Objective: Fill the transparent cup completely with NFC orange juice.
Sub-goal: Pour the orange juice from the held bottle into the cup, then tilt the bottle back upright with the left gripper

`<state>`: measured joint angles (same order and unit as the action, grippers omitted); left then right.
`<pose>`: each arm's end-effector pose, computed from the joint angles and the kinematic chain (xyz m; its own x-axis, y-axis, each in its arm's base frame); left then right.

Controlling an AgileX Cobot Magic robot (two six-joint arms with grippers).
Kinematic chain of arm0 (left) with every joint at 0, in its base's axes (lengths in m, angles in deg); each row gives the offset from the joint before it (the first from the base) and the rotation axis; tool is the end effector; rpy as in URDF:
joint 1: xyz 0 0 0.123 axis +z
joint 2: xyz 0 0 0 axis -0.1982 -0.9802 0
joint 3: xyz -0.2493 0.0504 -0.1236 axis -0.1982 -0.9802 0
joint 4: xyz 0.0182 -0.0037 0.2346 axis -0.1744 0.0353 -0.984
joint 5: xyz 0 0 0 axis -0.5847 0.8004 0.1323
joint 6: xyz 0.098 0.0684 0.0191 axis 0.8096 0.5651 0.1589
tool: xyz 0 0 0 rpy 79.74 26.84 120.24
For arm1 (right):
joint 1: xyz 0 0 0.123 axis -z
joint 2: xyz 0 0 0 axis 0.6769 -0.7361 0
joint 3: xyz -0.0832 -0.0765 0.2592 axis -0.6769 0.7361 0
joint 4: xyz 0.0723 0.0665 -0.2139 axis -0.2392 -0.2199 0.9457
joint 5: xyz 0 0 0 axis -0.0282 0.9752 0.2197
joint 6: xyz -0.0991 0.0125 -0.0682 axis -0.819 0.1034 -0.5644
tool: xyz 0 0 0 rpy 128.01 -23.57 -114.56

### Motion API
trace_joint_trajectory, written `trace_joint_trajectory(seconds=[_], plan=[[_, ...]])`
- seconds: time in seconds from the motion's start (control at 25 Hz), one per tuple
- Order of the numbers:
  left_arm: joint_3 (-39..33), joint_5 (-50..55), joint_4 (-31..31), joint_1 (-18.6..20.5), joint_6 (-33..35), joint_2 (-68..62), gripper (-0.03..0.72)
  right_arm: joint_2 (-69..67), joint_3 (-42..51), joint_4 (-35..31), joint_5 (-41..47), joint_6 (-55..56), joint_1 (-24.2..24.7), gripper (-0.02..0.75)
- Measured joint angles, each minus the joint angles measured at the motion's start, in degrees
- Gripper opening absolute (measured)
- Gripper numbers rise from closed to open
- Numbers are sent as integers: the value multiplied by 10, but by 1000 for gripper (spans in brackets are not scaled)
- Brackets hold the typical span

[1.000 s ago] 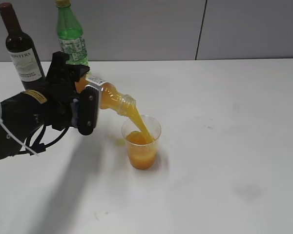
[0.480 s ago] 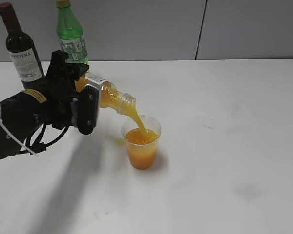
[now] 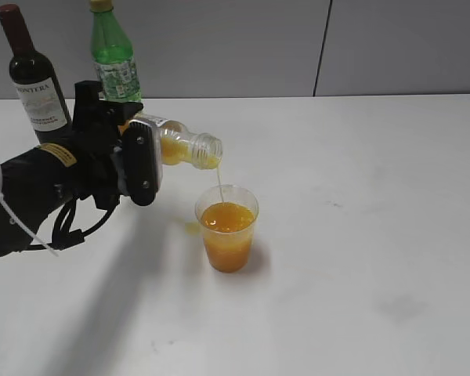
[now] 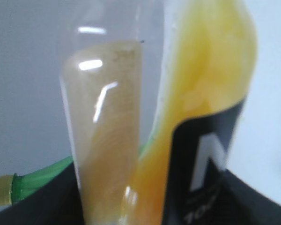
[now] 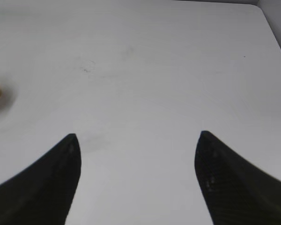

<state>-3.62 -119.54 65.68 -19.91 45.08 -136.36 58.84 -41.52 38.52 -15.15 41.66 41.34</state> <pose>0.3117 -0.1592 0.1638 0.3199 0.9472 0.0198 0.2482 -0.1039 0.9631 0.0223 0.0073 0.2457 -0.4095 -0.0361 -0.9116 -0.0845 0.9964 -0.0015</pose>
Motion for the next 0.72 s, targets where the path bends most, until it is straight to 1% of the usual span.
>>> trace_joint_trajectory(seconds=[0.08, 0.2, 0.44, 0.56, 0.72], plan=[[0, 0, -1, 0, -33, 0, 478, 0, 0, 0, 0, 0, 0, 588], [0, 4, -6, 0, -117, 0, 478, 0, 0, 0, 0, 0, 0, 588], [0, 1, -13, 0, -346, 0, 478, 0, 0, 0, 0, 0, 0, 588], [0, -3, -18, 0, -441, 0, 478, 0, 0, 0, 0, 0, 0, 588], [0, -5, -39, 0, -556, 0, 478, 0, 0, 0, 0, 0, 0, 588]])
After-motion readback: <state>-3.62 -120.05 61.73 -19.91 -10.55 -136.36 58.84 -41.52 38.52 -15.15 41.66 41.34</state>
